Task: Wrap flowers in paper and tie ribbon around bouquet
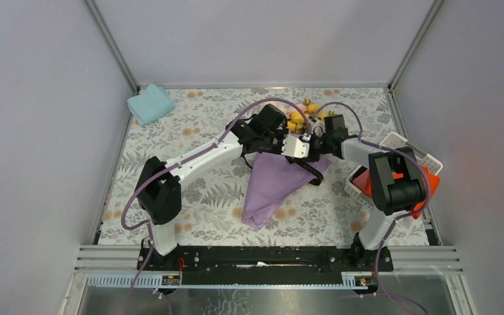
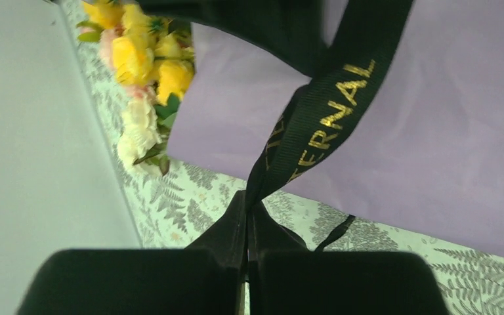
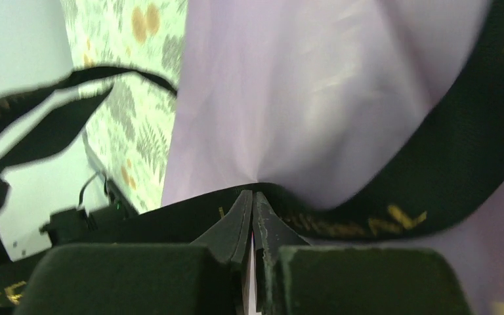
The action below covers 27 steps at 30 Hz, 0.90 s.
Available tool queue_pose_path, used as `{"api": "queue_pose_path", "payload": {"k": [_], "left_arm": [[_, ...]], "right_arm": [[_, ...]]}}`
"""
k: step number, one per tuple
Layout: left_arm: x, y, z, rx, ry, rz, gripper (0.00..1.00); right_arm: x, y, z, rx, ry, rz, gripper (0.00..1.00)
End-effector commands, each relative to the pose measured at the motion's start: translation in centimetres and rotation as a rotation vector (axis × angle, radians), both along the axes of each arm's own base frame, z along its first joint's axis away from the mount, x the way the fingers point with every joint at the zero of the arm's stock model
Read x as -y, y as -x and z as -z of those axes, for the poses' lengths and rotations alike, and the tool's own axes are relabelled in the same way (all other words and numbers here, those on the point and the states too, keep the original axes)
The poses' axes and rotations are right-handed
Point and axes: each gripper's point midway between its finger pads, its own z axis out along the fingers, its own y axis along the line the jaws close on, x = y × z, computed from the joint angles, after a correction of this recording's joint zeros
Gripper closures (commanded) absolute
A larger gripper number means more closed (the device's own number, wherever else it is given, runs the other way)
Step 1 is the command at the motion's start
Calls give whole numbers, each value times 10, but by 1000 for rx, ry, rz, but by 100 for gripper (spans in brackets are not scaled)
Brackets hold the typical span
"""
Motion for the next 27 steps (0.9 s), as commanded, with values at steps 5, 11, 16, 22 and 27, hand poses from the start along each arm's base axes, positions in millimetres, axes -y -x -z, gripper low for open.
{"api": "queue_pose_path", "payload": {"k": [5,11,16,22,27], "left_arm": [[2,-59,-24,224,106,-240,100],[0,-63,-1,242,100,-258,100],[4,-62,16,198,114,-272,100],[7,-61,17,174,130,-285,100],[5,-61,26,152,123,-297,100]], "right_arm": [[-32,57,-34,-6,-156,-274,96],[11,26,-35,2,-1,-25,86],[36,-2,-61,162,127,103,80],[28,7,-111,509,2,140,78],[5,29,-103,565,-59,113,72]]}}
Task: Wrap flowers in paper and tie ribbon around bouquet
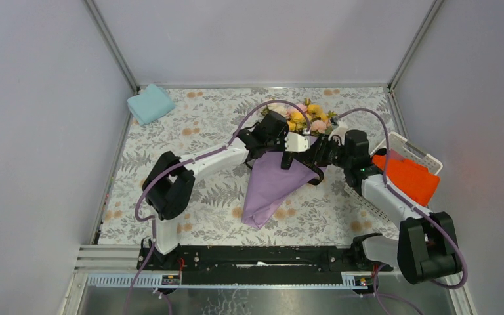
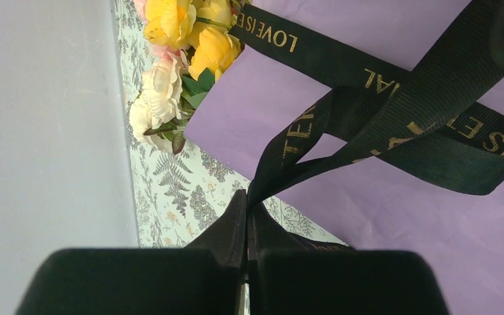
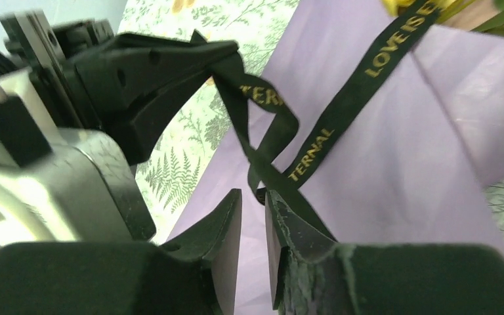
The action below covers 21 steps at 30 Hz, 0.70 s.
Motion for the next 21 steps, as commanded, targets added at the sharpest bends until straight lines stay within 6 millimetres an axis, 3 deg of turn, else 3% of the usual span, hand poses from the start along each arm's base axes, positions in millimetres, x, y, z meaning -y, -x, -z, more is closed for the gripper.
{"api": "queue_pose_path", "payload": {"k": [1,4,12,19,21], "left_arm": [[6,-10,-4,18,59,-31,100],[6,-9,-2,11,61,-32,100],[5,-7,3,-6,54,-32,100],[9,-5,1,-51,89,-44,100],[9,-6,1,-74,105,-67,100]], "right_arm": [[-25,-2,-12,113,-67,-13,70],[-45,11,4,89,-64,-25,60],[-50,-3,28,97,-14,25,43],[-57,-18,46,124,-23,36,43],[-62,-23,48,132,-40,26,50]]}}
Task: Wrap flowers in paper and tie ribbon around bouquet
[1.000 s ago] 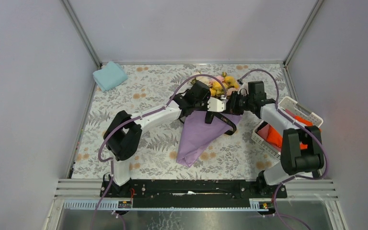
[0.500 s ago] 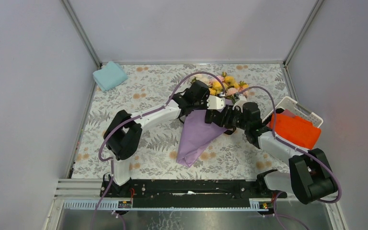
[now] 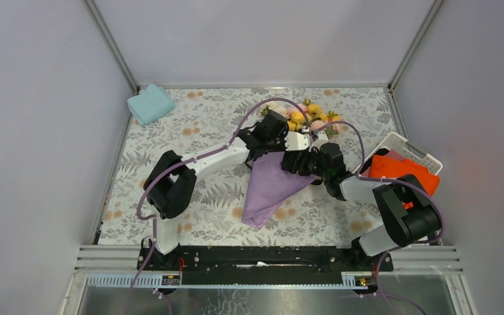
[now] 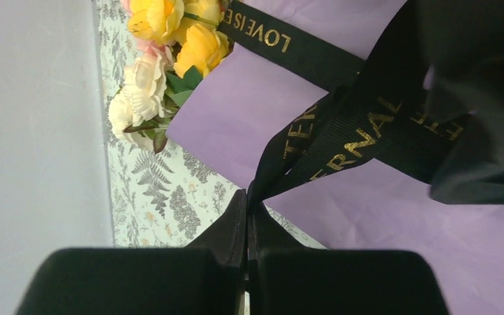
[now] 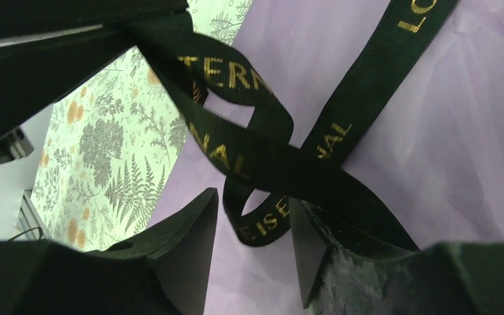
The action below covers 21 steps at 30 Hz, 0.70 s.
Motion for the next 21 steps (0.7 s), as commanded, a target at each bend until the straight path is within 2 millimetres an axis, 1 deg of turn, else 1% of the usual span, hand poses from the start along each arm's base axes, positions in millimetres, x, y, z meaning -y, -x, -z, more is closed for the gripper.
{"api": "queue_pose_path", "payload": {"k": [1,3,4,5,6,9,10,11,12,14,16,17,19,21], "left_arm": [[11,-5,-4,-39,72,-35,100],[9,-2,3,-62,74,-50,100],[9,0,7,-74,77,-55,100],[9,1,11,-84,78,-66,100],[8,1,13,-88,88,-86,100],[6,0,28,-110,78,-162,100],[4,4,34,-134,67,-183,100],[3,10,39,-170,55,-197,97],[3,18,43,-212,51,-202,85],[3,38,44,-305,43,-183,69],[2,60,41,-390,33,-136,52],[1,68,36,-420,25,-113,45],[-6,79,25,-461,1,-63,36],[-17,82,12,-479,0,-15,30]], "right_arm": [[-14,-27,-26,155,-63,2,61],[-13,-31,-26,145,-68,29,86],[-12,-32,-26,137,-67,37,94],[-12,-30,-26,121,-63,32,99],[-12,-25,-20,79,-51,23,100],[-13,-10,-13,-13,-50,-7,100],[-12,-5,-10,-37,-51,-12,100],[-10,1,-6,-65,-41,-11,100],[-8,6,-2,-88,-29,-12,100],[-5,14,6,-127,-6,-17,100],[-4,18,12,-148,7,-26,100],[-3,20,15,-156,12,-31,100],[-3,22,18,-168,20,-37,100],[-3,23,19,-171,25,-46,100]]}}
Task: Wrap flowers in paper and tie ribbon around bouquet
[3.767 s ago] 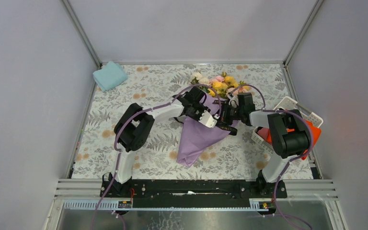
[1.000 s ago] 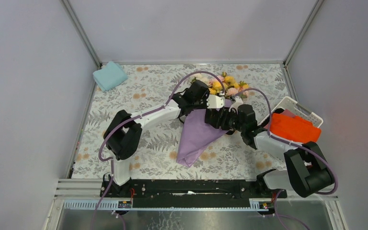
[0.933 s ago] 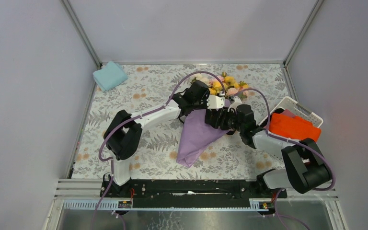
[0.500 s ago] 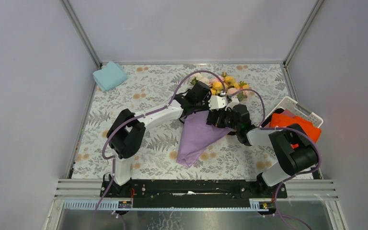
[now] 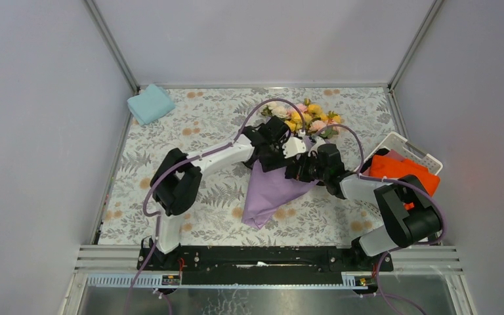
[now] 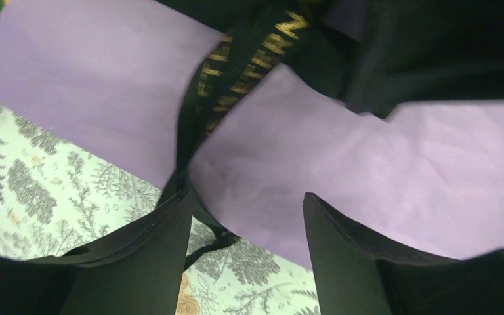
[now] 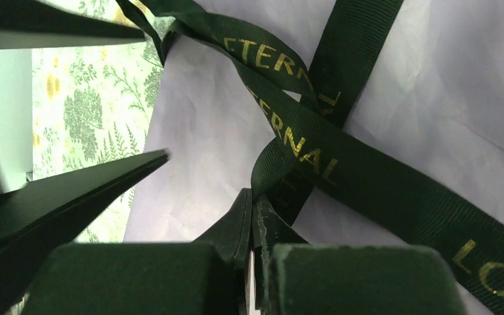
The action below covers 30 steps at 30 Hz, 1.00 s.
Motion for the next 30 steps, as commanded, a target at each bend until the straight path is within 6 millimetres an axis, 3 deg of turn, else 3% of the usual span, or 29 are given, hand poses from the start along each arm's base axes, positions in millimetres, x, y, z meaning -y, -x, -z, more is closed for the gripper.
{"api": "queue_pose_path", "payload": {"k": [1,4,7,9,13,16,17,20,23,26,30], "left_arm": [[-18,26,-45,-104,45,119,30],[-49,-1,-46,-82,67,111,37],[-82,-45,-21,-66,35,17,48],[-98,-60,-2,-96,-12,1,46],[-110,-63,19,-145,-15,31,27],[-115,-70,28,-131,-34,8,29],[-115,-71,32,-138,-38,1,33],[-112,-68,38,-160,-21,-7,57],[-109,-61,33,-172,10,5,97],[-102,-42,14,-185,82,37,100],[-89,12,-5,-260,210,157,100]], "right_arm": [[-5,3,-8,12,-1,-42,100],[-5,3,-8,10,1,-47,100],[-6,2,-8,11,-1,-51,100],[-6,1,-11,14,-2,-52,100],[-5,2,-12,16,8,-51,100],[-5,3,-12,19,8,-53,100],[-5,3,-12,18,8,-55,100],[-5,4,-13,17,8,-55,100],[-4,4,-13,17,6,-52,100],[-4,4,-13,15,6,-49,100],[-2,3,-8,3,15,-42,100]]}}
